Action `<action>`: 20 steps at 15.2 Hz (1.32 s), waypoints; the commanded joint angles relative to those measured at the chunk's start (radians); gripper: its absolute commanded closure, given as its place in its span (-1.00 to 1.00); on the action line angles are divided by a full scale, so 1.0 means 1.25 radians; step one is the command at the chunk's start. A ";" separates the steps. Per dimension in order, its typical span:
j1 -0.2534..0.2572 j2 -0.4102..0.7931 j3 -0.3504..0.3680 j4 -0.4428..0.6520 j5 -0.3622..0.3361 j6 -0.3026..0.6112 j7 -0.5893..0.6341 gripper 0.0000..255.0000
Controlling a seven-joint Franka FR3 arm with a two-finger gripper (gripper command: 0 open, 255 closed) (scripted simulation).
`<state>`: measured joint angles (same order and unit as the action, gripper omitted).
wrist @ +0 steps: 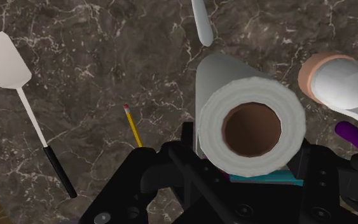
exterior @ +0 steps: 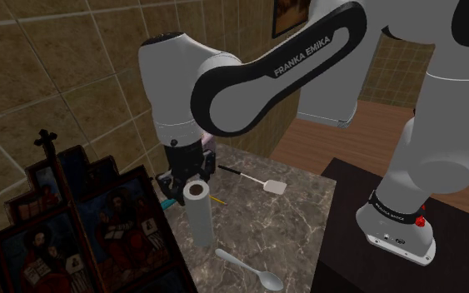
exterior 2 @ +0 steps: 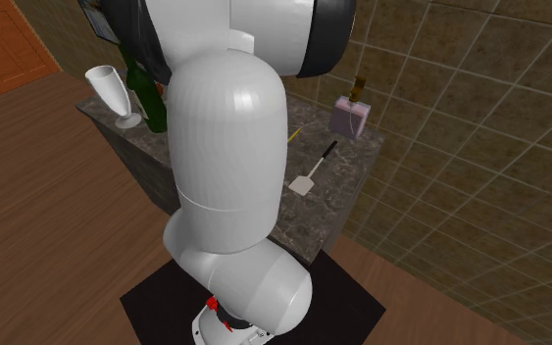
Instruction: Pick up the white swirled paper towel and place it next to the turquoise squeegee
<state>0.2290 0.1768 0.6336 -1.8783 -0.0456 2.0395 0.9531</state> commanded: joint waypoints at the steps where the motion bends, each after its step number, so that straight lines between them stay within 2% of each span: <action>1: 0.001 0.008 -0.001 -0.013 -0.006 0.020 0.003 1.00; 2: 0.003 0.016 -0.003 -0.025 -0.011 0.038 0.006 1.00; 10: 0.003 0.016 -0.003 -0.025 -0.011 0.038 0.006 1.00; 11: 0.003 0.016 -0.003 -0.025 -0.011 0.038 0.006 -1.00; 16: 0.003 0.016 -0.003 -0.025 -0.011 0.038 0.006 -1.00; 20: -0.007 -0.020 0.001 0.039 0.014 -0.055 -0.011 -1.00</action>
<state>0.2259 0.1671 0.6357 -1.8474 -0.0378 1.9887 0.9446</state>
